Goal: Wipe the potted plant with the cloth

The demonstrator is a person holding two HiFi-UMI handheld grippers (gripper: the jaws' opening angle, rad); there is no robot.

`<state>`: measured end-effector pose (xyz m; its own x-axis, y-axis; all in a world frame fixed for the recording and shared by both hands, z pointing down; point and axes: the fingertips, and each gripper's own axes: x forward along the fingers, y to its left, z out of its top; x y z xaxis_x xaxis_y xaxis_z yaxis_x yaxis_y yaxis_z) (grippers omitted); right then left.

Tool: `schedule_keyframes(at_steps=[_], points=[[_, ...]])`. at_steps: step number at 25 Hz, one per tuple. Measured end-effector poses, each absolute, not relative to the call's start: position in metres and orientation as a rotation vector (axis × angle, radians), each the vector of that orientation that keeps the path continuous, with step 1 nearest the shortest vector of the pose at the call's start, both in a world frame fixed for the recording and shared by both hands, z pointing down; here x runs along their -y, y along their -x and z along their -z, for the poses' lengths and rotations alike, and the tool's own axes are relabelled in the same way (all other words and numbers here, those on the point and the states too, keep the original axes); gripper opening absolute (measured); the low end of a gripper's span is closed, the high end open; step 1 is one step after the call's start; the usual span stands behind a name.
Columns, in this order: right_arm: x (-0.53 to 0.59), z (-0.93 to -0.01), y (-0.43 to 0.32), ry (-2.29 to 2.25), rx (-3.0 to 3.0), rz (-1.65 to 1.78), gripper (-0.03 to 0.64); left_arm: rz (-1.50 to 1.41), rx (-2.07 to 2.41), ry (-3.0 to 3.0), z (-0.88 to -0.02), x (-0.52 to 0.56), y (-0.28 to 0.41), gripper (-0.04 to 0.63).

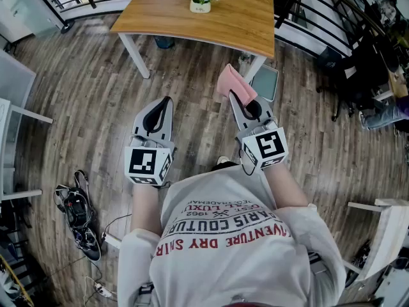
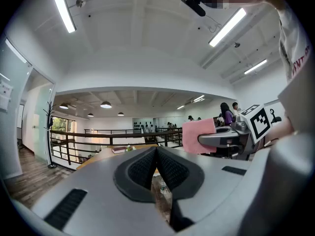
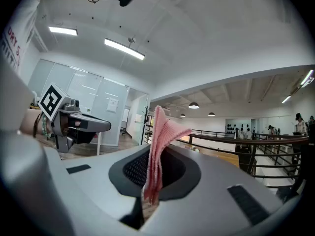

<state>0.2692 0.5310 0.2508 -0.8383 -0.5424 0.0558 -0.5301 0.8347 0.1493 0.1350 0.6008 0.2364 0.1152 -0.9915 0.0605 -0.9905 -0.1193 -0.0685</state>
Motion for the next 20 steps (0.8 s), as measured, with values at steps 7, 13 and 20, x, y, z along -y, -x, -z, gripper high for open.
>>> schedule_keyframes(at_steps=[7,13,20], points=[[-0.522,-0.252,-0.262,-0.873,2.912,0.153,0.037,0.140,-2.097,2.336,-0.237,-0.594,-0.124,0.015],[-0.512,-0.259,-0.257,-0.869,2.887,0.129,0.037,0.143,-2.114,2.332,-0.239,-0.587,-0.119,0.015],[-0.474,-0.283,-0.259,-0.867,2.846,0.076,0.035,0.184,-2.154,2.347,-0.260,-0.558,-0.116,0.015]])
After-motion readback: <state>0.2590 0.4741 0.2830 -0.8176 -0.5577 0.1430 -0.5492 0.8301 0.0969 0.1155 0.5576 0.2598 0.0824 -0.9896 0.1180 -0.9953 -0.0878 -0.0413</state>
